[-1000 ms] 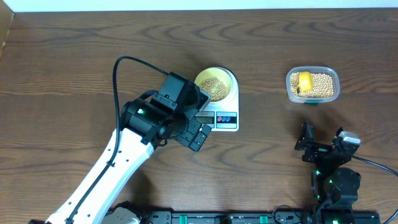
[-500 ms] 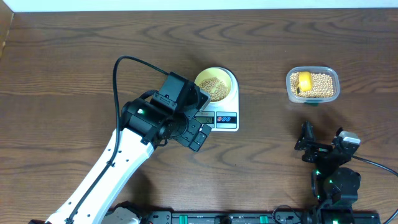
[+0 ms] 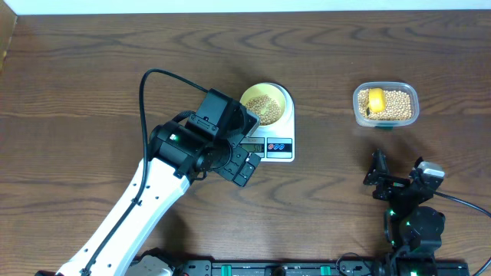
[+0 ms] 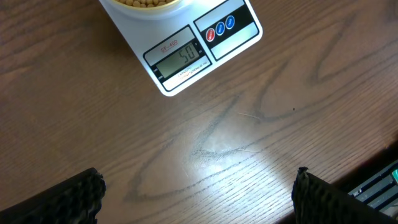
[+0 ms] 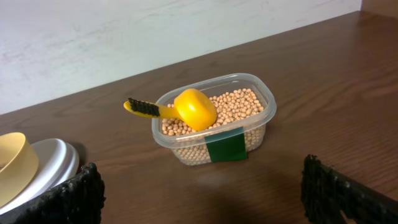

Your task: Scoop item into bowl and weigh 50g on scale

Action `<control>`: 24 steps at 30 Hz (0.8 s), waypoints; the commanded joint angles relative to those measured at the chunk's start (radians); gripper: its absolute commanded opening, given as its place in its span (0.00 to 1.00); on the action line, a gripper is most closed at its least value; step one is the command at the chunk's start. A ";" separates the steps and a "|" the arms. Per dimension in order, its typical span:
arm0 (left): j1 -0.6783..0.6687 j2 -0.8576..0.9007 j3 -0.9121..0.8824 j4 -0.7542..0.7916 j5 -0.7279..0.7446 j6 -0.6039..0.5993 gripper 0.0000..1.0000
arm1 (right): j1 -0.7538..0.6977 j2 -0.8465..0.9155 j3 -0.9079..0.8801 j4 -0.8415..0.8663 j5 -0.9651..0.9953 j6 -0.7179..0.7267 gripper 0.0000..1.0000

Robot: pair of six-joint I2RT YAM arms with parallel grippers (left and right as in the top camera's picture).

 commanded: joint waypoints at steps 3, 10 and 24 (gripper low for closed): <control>-0.001 -0.007 0.013 -0.035 -0.003 0.002 0.98 | -0.006 -0.004 -0.002 -0.004 -0.006 0.011 0.99; 0.000 -0.055 0.013 -0.037 -0.003 0.002 0.98 | -0.006 -0.004 -0.002 -0.004 -0.006 0.011 0.99; 0.332 -0.512 0.013 0.129 -0.006 0.002 0.98 | -0.006 -0.004 -0.002 -0.004 -0.006 0.011 0.99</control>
